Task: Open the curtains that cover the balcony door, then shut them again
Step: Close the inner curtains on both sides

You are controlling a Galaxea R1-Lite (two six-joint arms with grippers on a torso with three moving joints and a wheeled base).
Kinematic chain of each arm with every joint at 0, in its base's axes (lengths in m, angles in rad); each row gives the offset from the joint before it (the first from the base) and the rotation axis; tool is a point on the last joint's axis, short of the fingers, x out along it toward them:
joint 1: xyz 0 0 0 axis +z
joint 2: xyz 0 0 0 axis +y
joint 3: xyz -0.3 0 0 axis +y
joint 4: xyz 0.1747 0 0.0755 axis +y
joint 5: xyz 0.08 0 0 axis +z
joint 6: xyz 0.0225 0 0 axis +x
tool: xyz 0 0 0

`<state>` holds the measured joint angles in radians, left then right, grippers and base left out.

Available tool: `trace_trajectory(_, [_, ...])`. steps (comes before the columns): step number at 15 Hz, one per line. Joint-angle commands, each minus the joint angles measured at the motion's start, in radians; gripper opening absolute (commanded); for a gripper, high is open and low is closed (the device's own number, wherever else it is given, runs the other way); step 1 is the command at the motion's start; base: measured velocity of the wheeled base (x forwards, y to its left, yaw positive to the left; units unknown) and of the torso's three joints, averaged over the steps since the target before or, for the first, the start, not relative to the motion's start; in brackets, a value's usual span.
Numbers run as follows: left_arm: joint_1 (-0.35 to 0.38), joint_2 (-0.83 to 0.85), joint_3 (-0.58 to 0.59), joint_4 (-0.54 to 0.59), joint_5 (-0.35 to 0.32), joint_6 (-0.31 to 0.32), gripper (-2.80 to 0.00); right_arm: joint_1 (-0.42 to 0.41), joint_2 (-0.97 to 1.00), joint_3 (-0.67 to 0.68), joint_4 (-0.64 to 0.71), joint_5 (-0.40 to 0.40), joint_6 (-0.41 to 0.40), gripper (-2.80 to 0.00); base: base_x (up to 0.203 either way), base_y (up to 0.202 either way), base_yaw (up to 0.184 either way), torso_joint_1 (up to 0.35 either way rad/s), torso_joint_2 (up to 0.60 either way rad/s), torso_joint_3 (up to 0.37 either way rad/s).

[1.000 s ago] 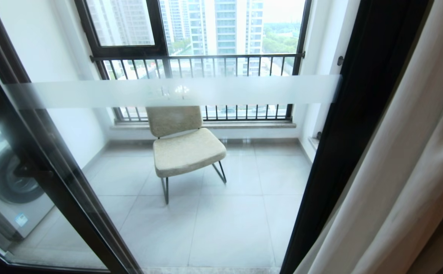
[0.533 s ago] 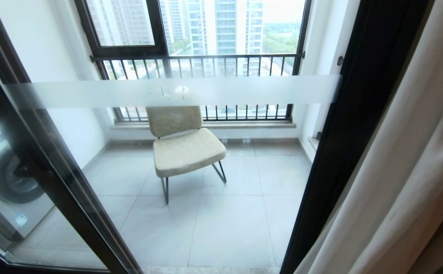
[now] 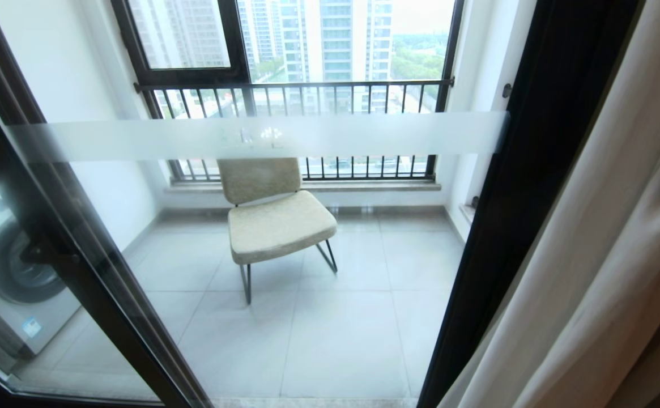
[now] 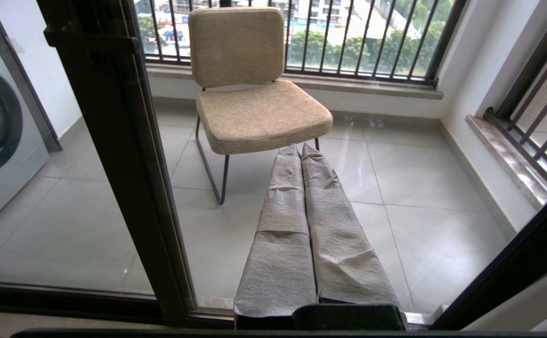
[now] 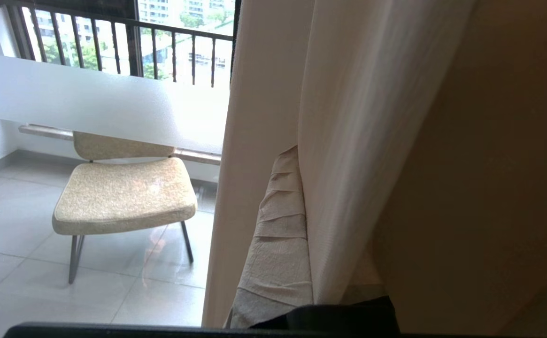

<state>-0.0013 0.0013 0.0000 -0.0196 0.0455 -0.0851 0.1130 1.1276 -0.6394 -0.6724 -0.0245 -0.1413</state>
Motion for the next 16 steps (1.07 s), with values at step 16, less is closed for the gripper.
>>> trace_trajectory(16, [0.0,0.0,0.0,0.0,0.0,0.001,-2.8,0.002,0.004,0.0,-0.003,0.0,-0.001,-2.8,0.0,0.004,-0.001,0.0,0.0,0.0])
